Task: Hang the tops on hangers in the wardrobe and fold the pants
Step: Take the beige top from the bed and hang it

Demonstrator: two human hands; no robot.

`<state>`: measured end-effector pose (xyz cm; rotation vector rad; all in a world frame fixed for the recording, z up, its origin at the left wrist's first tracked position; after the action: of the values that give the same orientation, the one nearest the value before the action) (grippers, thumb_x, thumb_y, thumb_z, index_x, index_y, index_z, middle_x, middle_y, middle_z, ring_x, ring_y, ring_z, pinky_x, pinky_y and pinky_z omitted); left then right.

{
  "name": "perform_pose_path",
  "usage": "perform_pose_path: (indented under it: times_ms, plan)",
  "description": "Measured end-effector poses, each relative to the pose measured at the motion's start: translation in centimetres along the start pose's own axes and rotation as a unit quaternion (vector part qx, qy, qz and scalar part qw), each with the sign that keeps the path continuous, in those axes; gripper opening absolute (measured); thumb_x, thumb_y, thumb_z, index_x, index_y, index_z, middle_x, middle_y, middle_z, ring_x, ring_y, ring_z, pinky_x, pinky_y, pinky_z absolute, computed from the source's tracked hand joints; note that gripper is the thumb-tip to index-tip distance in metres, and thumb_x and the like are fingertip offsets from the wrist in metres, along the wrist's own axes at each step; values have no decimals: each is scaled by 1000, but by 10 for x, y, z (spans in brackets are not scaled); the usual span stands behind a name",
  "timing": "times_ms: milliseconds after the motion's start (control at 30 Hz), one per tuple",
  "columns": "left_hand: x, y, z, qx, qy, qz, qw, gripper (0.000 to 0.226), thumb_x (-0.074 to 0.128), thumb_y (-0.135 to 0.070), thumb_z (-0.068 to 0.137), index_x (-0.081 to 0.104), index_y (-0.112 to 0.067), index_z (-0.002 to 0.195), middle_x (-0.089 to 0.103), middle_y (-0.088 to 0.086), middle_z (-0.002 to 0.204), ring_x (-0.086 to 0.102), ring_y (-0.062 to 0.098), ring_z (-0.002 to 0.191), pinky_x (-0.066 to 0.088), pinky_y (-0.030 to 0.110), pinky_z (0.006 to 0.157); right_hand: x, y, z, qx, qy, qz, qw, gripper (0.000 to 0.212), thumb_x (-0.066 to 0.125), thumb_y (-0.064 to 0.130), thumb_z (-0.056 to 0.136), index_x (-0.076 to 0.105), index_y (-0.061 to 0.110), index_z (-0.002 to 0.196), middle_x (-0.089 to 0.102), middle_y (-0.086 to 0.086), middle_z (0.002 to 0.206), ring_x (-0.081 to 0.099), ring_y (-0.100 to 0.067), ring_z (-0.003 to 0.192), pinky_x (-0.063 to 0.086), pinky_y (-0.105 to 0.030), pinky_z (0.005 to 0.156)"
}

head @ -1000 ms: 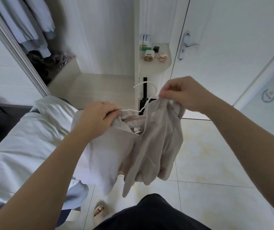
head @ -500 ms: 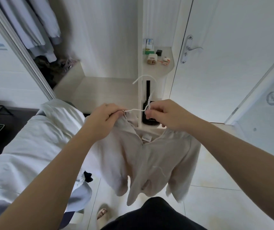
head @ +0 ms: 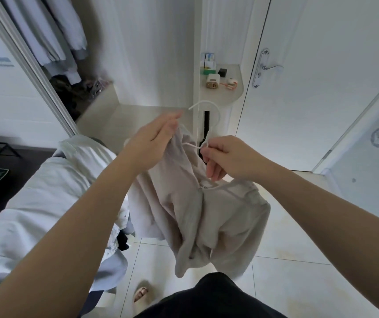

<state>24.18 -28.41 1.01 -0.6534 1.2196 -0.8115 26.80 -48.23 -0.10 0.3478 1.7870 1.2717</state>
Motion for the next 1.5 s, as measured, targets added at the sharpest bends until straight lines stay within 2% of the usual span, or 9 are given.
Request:
perform_pose_path:
  times_ms: [100, 200, 333, 500, 633, 1000, 1200, 1367, 1500]
  plan:
    - [4, 4, -5, 32, 9, 131, 991, 52, 43, -72, 89, 55, -45, 131, 66, -24, 103, 62, 0, 100, 49, 42, 100, -5, 4, 1, 0, -18, 36, 999, 33, 48, 21, 105, 59, 1, 82, 71, -12, 64, 69, -25, 56, 58, -28, 55]
    - [14, 6, -5, 67, 29, 282, 957, 46, 57, -61, 90, 61, -32, 126, 67, -7, 112, 60, 21, 109, 43, 46, 99, -7, 6, 2, -4, -13, 51, 999, 33, 50, 20, 105, 62, 4, 79, 71, -14, 66, 69, -25, 56, 58, -31, 55]
    - [13, -1, -4, 112, -4, 215, 970, 19, 53, -18, 103, 69, -8, 105, 67, 6, 93, 61, 31, 90, 46, 50, 86, -18, -2, 3, -25, -24, -15, 999, 21, 57, 26, 101, 70, 14, 89, 75, -1, 77, 71, -15, 71, 60, -33, 70]
    - [-17, 7, -4, 95, -75, 216, 969, 27, 48, -22, 101, 71, -7, 104, 71, 6, 97, 62, 28, 93, 48, 47, 86, -54, -42, -23, -23, -35, -128, 991, 29, 66, 49, 81, 63, 41, 109, 66, 17, 99, 62, -4, 89, 47, -21, 77]
    - [-29, 13, -1, 78, -77, 228, 967, 25, 49, -21, 103, 71, -11, 108, 71, 5, 101, 61, 25, 99, 48, 46, 89, -67, -60, -37, -26, -112, -62, 991, 30, 66, 17, 94, 65, 46, 98, 71, 9, 84, 60, -12, 72, 45, -29, 65]
    - [1, -10, 9, 132, -2, 275, 952, 26, 52, -18, 103, 72, -15, 119, 69, 10, 100, 61, 32, 93, 49, 46, 83, -78, 16, -25, -202, -261, -135, 934, 12, 58, 22, 98, 65, 23, 88, 63, 13, 78, 55, -4, 70, 40, -15, 67]
    - [-6, -16, 8, 95, -47, 167, 980, 23, 54, -15, 103, 73, -13, 115, 70, 9, 100, 61, 24, 100, 46, 39, 92, -70, 36, -8, -209, -184, -85, 957, 17, 65, 22, 96, 70, 19, 112, 65, 11, 121, 58, -1, 117, 42, -21, 100]
    - [-16, -20, 6, 111, -48, 137, 983, 21, 57, -12, 102, 73, -12, 116, 67, 9, 94, 59, 18, 95, 45, 24, 88, -57, 22, -1, -104, -72, -109, 986, 14, 59, 37, 100, 70, 28, 99, 57, 6, 67, 49, -8, 58, 42, -24, 58]
    - [-9, -26, 4, 133, -83, 159, 975, 23, 61, -9, 99, 70, -15, 119, 66, -1, 102, 57, 26, 103, 42, 26, 94, -47, 33, 6, -109, -104, -76, 986, 18, 55, 29, 101, 70, 23, 92, 48, 10, 52, 39, -3, 46, 31, -13, 47]
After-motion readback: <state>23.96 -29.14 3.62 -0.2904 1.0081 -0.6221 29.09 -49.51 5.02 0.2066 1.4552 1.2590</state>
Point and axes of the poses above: each hand's wrist, its own z-axis towards the middle knuckle, its own x-axis out of the palm, y = z × x, the point moved 5 cm from there along z, towards the middle knuckle
